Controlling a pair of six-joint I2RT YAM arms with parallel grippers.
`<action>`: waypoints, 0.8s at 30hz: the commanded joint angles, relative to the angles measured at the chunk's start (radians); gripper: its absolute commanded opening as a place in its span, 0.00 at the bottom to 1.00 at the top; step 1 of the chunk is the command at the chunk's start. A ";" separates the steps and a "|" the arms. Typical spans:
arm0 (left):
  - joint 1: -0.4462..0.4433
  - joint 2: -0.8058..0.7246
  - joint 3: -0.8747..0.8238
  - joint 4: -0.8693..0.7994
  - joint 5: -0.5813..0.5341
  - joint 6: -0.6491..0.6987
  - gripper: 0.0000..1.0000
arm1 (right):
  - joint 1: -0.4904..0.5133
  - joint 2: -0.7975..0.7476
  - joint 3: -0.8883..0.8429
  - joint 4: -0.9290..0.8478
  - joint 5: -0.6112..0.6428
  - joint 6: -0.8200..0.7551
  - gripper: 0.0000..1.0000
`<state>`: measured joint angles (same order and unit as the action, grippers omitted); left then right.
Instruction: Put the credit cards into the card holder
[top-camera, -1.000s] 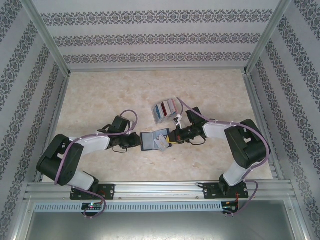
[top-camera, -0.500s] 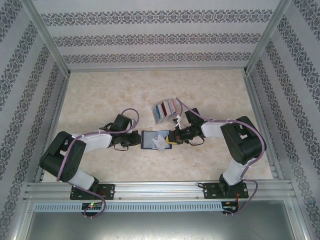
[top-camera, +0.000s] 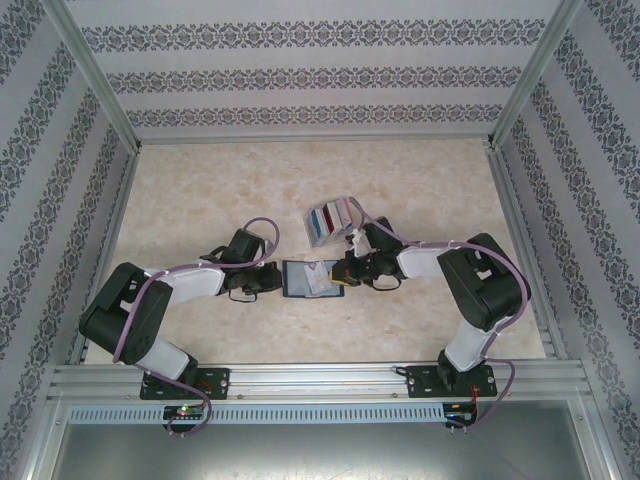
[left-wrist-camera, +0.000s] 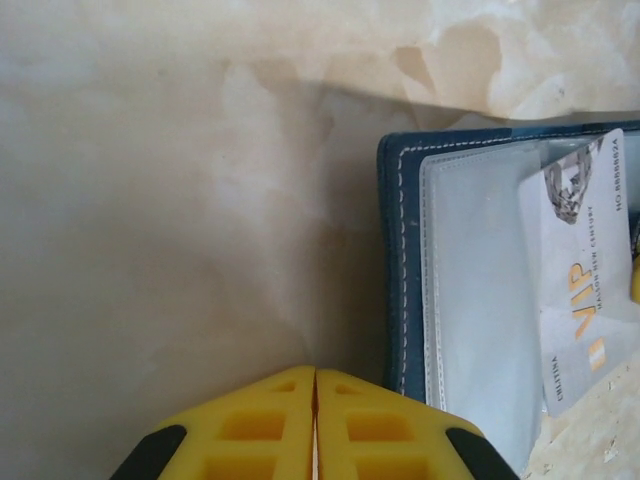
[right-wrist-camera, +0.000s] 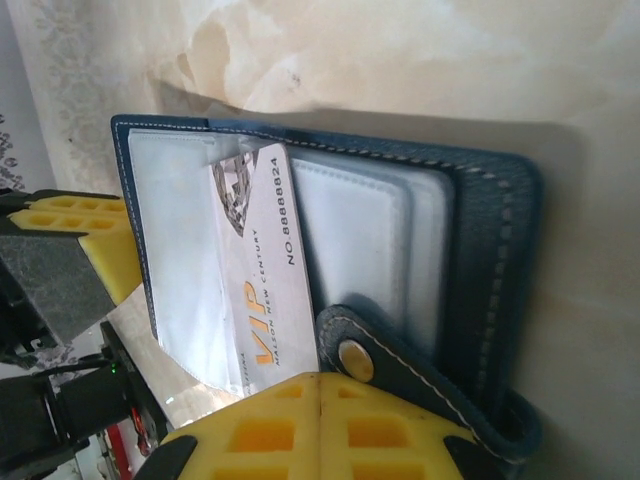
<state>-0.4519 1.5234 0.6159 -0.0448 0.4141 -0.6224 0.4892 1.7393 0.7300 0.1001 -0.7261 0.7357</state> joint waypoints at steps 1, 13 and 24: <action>-0.020 0.008 0.023 -0.011 0.003 -0.008 0.09 | 0.026 -0.009 -0.012 0.055 0.077 0.085 0.00; -0.034 0.039 0.022 0.016 0.016 -0.022 0.07 | 0.121 -0.022 -0.009 0.099 0.159 0.176 0.00; -0.036 0.053 0.017 0.032 0.017 -0.025 0.06 | 0.203 0.050 0.052 0.141 0.132 0.195 0.00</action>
<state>-0.4694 1.5448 0.6254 -0.0257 0.4179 -0.6388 0.6769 1.7592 0.7483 0.2035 -0.5747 0.9222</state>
